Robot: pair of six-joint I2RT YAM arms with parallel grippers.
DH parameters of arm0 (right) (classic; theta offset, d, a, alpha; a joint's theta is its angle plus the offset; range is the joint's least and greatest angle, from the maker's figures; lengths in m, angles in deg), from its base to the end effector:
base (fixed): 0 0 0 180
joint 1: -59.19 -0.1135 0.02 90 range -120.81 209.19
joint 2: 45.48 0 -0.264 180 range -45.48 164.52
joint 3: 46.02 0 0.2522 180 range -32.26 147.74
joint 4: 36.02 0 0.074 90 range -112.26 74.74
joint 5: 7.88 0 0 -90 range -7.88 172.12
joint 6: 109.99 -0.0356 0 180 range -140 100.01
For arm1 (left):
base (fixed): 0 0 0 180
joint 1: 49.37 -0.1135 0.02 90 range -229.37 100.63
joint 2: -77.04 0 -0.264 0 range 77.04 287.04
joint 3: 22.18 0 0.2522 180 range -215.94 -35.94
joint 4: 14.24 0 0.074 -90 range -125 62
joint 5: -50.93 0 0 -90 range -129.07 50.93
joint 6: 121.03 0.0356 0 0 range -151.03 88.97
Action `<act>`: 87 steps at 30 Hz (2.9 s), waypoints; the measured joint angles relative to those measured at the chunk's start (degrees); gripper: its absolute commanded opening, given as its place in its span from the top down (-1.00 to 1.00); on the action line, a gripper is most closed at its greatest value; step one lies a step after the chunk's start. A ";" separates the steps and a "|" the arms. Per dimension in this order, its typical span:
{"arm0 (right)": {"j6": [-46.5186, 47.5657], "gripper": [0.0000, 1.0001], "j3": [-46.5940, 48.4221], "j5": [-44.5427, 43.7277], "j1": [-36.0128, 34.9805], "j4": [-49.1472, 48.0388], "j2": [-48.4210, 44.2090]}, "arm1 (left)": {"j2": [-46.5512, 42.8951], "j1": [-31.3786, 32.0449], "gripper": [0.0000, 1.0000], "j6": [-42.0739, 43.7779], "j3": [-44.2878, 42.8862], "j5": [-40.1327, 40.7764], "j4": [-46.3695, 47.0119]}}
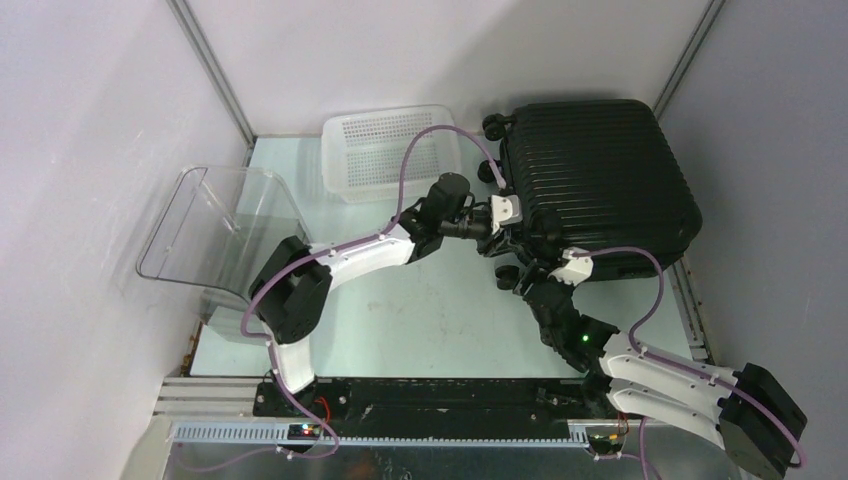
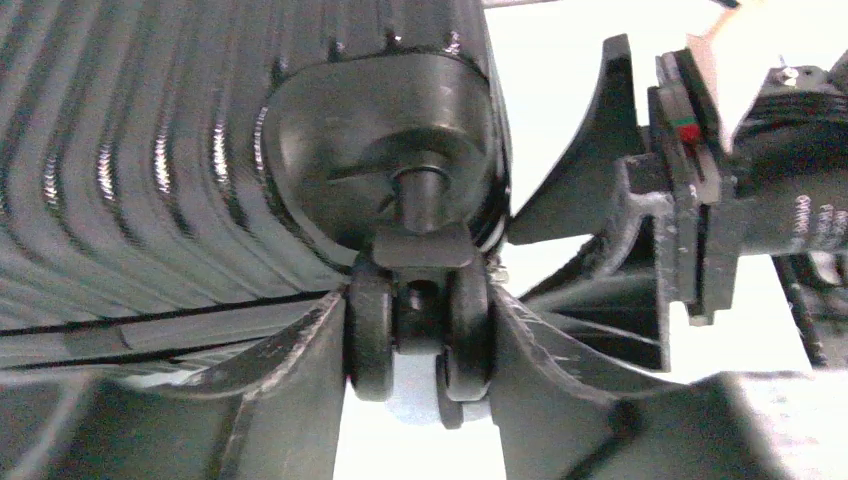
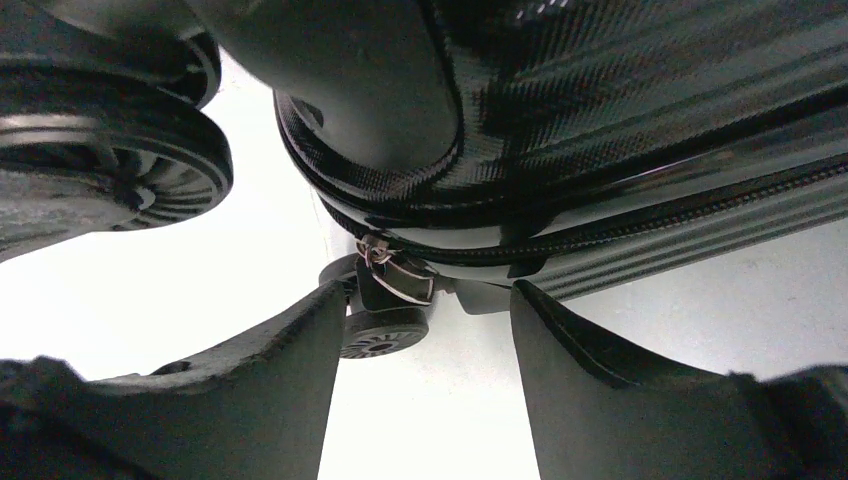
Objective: Open, take out, and arrange the luggage
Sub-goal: Hold the luggage at the center of the board, then grab the zipper of the luggage.
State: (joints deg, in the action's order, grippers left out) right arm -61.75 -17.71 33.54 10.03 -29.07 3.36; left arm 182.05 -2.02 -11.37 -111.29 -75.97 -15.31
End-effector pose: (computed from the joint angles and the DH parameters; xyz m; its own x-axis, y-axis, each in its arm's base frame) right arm 0.1307 0.1104 0.1788 -0.2687 0.3629 -0.8922 0.1522 0.9307 0.3328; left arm 0.2749 -0.3300 0.2695 0.1426 0.2423 -0.9597 0.9868 0.0402 0.1568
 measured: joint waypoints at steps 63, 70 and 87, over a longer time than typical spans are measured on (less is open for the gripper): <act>13.42 0.12 -2.08 3.10 0.50 -4.39 -3.34 | -2.91 -1.16 1.00 -22.08 4.33 0.13 4.28; 6.86 -0.05 1.84 -1.44 -1.66 -4.55 6.84 | -2.91 -0.85 1.00 -25.20 4.33 0.79 4.31; -9.35 0.14 8.39 -10.99 -3.87 -1.88 17.29 | -2.91 0.44 1.00 -27.80 4.37 3.56 4.83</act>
State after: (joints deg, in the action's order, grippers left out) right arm -71.11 -9.32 22.55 6.16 -30.95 20.65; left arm 179.15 -1.58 -39.17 -106.92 -72.41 -10.48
